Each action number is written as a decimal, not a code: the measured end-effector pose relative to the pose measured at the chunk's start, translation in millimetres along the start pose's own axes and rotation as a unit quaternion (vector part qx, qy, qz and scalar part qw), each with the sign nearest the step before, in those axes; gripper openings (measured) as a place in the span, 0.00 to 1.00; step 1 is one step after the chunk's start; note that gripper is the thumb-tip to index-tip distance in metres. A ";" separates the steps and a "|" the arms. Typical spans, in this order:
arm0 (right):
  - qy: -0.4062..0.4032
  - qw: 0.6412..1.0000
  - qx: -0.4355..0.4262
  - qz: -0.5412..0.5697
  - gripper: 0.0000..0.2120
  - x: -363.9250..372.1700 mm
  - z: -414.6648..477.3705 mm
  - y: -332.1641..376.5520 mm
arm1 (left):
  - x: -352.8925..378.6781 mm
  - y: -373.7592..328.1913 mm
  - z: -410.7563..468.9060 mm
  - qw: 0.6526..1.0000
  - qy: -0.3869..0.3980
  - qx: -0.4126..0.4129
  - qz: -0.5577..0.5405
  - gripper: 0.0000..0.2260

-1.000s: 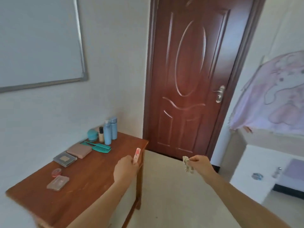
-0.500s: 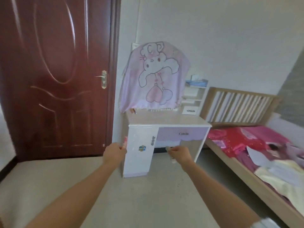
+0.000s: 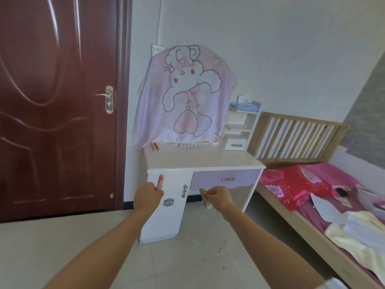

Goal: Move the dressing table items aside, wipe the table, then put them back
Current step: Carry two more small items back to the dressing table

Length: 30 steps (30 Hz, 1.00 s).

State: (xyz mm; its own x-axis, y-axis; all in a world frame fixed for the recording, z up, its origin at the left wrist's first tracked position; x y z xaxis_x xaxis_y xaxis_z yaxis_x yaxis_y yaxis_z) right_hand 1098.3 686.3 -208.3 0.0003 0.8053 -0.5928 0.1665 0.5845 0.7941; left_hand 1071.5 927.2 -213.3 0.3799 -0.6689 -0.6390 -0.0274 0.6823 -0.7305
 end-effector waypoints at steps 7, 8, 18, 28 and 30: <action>0.002 0.999 0.022 -0.048 0.19 38.6 108.4 42.7 | 33.0 31.4 119.2 0.999 0.017 -0.022 -0.023 0.25; 0.003 0.998 0.024 -0.057 0.18 43.9 120.6 45.1 | 39.5 37.2 132.6 0.999 0.021 -0.026 -0.027 0.24; 0.024 0.992 0.036 -0.120 0.15 80.9 250.0 42.6 | 94.8 72.6 235.9 0.995 0.044 -0.093 0.013 0.24; 0.047 0.983 -0.012 -0.175 0.19 69.5 432.3 70.7 | 173.5 42.2 370.7 0.988 0.021 -0.143 0.045 0.20; 0.058 0.981 -0.019 -0.187 0.21 75.1 462.6 72.4 | 190.6 47.0 391.7 0.985 0.017 -0.163 0.054 0.18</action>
State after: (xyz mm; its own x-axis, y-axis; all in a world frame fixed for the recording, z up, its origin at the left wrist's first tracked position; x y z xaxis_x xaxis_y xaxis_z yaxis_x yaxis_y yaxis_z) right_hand 1566.5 743.3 -257.3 -0.1664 0.5389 -0.8258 0.0977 0.8423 0.5300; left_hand 1504.8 947.3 -275.1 0.3276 -0.6106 -0.7211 -0.3628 0.6234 -0.6927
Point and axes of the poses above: each hand's wrist, its own z-axis towards the middle knuckle, its own x-axis out of the palm, y = z × x, the point moved 8 cm from there along z, towards the middle knuckle, and after that the axes turned 9 degrees about x, right-handed, at the moved point
